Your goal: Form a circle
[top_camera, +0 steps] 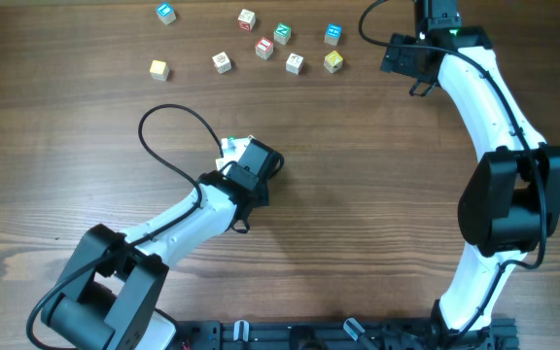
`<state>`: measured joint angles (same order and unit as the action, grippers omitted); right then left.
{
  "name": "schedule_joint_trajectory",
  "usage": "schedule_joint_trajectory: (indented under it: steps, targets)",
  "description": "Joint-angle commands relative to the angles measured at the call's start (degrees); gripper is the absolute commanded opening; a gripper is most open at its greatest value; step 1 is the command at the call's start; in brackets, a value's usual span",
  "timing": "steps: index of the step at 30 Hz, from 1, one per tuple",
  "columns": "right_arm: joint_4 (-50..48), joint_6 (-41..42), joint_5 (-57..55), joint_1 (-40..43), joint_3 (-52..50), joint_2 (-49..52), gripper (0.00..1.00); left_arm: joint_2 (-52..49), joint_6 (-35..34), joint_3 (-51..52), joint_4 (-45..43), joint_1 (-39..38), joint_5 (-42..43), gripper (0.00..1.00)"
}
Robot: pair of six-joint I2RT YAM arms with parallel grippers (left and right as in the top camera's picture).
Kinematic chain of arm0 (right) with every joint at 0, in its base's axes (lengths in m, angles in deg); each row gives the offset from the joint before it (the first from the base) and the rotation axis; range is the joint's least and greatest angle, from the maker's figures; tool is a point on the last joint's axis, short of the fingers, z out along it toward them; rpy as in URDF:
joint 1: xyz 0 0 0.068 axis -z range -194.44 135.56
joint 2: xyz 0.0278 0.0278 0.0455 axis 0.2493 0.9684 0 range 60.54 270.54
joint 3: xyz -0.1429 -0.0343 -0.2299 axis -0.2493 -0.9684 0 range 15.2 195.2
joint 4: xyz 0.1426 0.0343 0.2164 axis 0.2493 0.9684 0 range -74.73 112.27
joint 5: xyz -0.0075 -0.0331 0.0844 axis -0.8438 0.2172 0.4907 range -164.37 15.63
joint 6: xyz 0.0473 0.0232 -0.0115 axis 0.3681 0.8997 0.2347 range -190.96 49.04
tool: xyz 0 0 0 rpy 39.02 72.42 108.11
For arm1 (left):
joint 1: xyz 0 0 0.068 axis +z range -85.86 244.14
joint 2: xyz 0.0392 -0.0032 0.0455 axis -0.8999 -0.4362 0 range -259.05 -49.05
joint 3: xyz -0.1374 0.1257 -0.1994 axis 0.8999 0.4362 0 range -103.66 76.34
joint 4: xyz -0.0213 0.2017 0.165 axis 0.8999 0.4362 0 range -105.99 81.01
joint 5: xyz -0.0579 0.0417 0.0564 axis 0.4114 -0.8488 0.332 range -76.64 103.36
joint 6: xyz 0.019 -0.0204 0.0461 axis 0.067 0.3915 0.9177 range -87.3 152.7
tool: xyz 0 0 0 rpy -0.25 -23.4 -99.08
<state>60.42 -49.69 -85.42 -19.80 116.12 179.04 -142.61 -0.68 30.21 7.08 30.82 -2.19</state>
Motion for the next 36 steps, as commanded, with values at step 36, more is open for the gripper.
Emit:
schedule_joint_trajectory:
  steps: [36]
  targets:
    - [-0.15, -0.26, -1.16, -0.07, 0.83, -0.59, 1.0, -0.63, 7.43, 0.17, 0.24, 0.22, -0.11, 0.34]
